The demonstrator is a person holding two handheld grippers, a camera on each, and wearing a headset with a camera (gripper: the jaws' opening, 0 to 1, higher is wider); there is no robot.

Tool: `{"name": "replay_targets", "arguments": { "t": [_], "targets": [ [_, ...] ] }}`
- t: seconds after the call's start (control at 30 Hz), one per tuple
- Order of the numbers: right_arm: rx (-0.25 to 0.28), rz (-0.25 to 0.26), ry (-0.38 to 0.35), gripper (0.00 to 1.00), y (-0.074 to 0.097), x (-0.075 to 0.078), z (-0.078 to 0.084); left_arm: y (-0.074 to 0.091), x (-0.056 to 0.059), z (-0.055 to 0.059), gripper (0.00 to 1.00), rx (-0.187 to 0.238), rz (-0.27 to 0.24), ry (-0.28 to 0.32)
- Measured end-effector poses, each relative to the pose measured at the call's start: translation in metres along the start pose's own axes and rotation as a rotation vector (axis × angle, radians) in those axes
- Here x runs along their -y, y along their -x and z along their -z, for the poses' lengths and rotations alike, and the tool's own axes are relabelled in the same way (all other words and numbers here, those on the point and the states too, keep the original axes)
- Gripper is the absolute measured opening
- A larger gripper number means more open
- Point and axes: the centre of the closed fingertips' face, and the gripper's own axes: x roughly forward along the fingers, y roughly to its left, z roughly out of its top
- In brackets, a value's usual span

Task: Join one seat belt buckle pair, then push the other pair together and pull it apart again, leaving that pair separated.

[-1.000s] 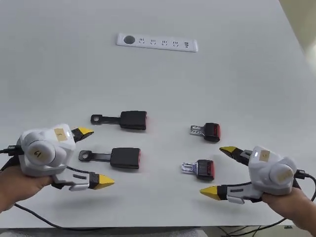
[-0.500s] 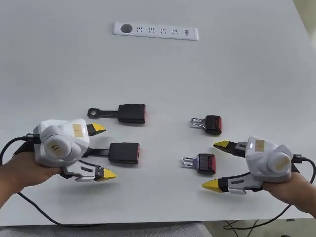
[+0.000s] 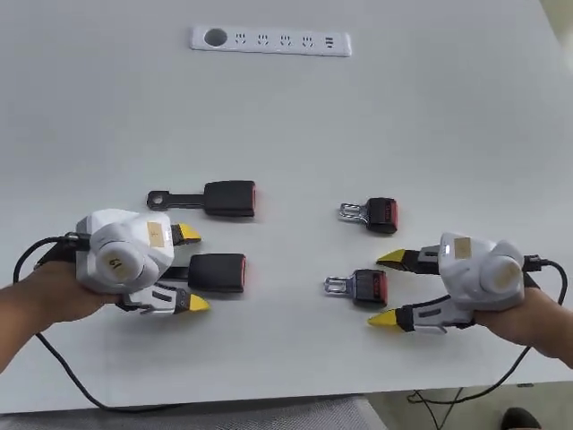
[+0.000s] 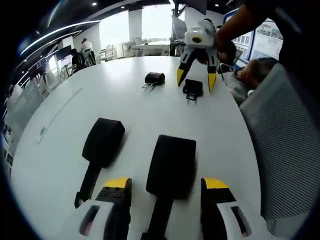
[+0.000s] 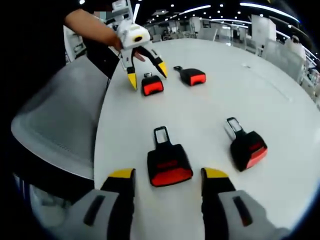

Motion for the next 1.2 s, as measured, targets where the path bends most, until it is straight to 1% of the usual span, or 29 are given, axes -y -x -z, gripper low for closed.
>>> {"name": "replay_targets", "arguments": {
  "t": [0.03, 0.07, 0.1, 0.17, 0.3, 0.37, 0.4, 0.43, 0.47, 0.53, 0.67, 0.73, 0.8, 1.0, 1.2],
  "targets": [
    [-0.002, -0.003, 0.005, 0.54, 0.0000, 0.0001, 0.0000, -0.0005, 0.0001, 0.0007, 0.54, -0.003, 0.003, -0.010],
    [-0.001, -0.006, 0.008, 0.53, 0.0001, 0.0004, -0.0003, -0.0004, -0.0002, 0.0010, 0.50, -0.006, 0.002, -0.030],
    [-0.002, -0.008, 0.016, 0.52, 0.0001, 0.0011, -0.0003, -0.0003, -0.0005, 0.0018, 0.48, -0.010, 0.003, -0.031],
    [-0.007, -0.006, 0.039, 0.50, 0.0002, 0.0029, 0.0004, -0.0016, -0.0009, -0.0005, 0.46, -0.002, 0.007, -0.026],
    [-0.005, -0.014, 0.061, 0.45, -0.0001, 0.0043, -0.0003, -0.0009, -0.0018, -0.0003, 0.43, -0.001, 0.020, -0.046],
    [0.000, -0.014, 0.063, 0.41, 0.0000, 0.0060, -0.0007, -0.0008, 0.0019, -0.0011, 0.38, -0.005, 0.051, -0.091],
    [0.000, -0.015, 0.064, 0.40, 0.0001, 0.0065, -0.0005, -0.0023, 0.0063, -0.0024, 0.35, 0.003, 0.079, -0.140],
    [0.002, -0.016, 0.077, 0.39, 0.0002, 0.0075, -0.0005, -0.0020, 0.0042, -0.0018, 0.34, -0.003, 0.062, -0.132],
    [0.003, -0.015, 0.084, 0.37, 0.0005, 0.0085, -0.0005, -0.0019, 0.0058, -0.0024, 0.34, -0.005, 0.068, -0.119],
    [0.010, -0.020, 0.091, 0.36, 0.0000, 0.0091, -0.0004, -0.0017, 0.0057, -0.0032, 0.34, 0.001, 0.075, -0.135],
    [0.026, -0.026, 0.103, 0.35, 0.0007, 0.0086, -0.0001, -0.0015, 0.0059, -0.0033, 0.34, 0.007, 0.085, -0.148],
    [0.040, -0.023, 0.092, 0.35, 0.0004, 0.0095, 0.0009, -0.0012, 0.0060, -0.0042, 0.34, 0.007, 0.085, -0.145],
    [0.054, -0.019, 0.086, 0.35, -0.0001, 0.0087, -0.0005, -0.0012, 0.0064, -0.0057, 0.34, -0.002, 0.085, -0.147],
    [0.099, -0.004, 0.053, 0.35, 0.0012, 0.0079, -0.0005, -0.0008, 0.0056, -0.0052, 0.33, -0.007, 0.084, -0.138],
    [0.122, -0.002, 0.044, 0.35, 0.0013, 0.0069, -0.0030, -0.0008, 0.0041, -0.0037, 0.33, -0.017, 0.088, -0.137]
  ]
}}
